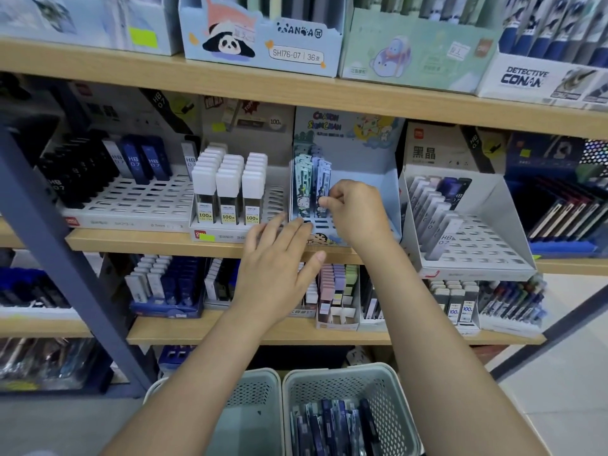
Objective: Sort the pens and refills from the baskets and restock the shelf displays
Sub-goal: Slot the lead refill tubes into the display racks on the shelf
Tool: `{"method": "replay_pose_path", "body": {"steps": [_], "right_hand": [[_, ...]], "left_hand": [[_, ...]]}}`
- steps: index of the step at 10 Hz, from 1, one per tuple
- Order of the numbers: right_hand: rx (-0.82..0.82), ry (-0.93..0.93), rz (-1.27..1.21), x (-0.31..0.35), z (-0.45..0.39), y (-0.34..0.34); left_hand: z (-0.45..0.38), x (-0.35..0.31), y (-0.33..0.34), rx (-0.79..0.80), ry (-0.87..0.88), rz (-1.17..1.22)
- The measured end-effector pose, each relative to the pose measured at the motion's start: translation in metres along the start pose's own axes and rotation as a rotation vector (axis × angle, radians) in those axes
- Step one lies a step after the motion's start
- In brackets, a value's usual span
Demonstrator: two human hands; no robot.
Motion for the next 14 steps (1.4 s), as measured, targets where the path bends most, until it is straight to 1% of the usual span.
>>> {"method": "replay_pose_path", "body": {"steps": [1,2,3,5,6,7,8,9,10,11,12,13,14], "right_hand": [[0.019,0.035,-0.143,-0.002,0.002,0.003],[-0.005,0.021,-0.147,-0.002,0.004,0.004],[-0.025,-0.007,-0.094,-0.002,0.004,0.004],[-0.039,0.009,-0.063,-0.006,0.003,0.007],[-0.055,-0.017,0.024,-0.006,0.004,0.007],[-0.093,-0.040,0.031,-0.008,0.013,0.004],[-0.158,-0.141,-0.063,-0.012,0.037,-0.004],[-0.244,-0.260,-0.068,-0.024,0.076,-0.014],[-0.207,-0.307,-0.003,-0.049,0.122,0.003],[0.042,-0.162,-0.002,-0.090,0.165,0.055],[0.365,0.095,-0.017,-0.133,0.202,0.110],[0.685,0.323,-0.090,-0.178,0.236,0.169],[0.852,0.524,-0.209,-0.220,0.267,0.224]], "left_hand": [[0.001,0.001,0.000,-0.004,0.011,0.005],[0.001,0.001,0.001,-0.003,0.006,-0.002],[0.001,0.000,0.002,0.000,0.003,-0.005],[0.001,0.001,0.002,0.010,0.003,-0.011],[0.002,0.002,0.003,0.016,0.006,-0.003],[0.003,0.002,0.002,0.013,0.013,0.034],[0.009,0.001,-0.003,-0.076,0.078,0.115],[0.026,-0.006,-0.013,-0.323,0.253,0.143],[0.051,-0.009,0.003,-0.248,0.281,0.095],[0.087,0.002,0.058,0.083,0.187,0.033],[0.135,0.017,0.120,0.368,-0.004,0.038],[0.187,0.036,0.176,0.588,-0.223,0.092],[0.228,0.060,0.224,0.676,-0.385,0.122]]}}
Point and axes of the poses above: each hand's wrist, its own z-axis away from the middle knuckle, its own y-axis out of the palm, x = y × z, the point moved 1 cm from there along -z, towards the middle knuckle, and after that the axes turned 11 degrees about z, right-handed, at the moved point
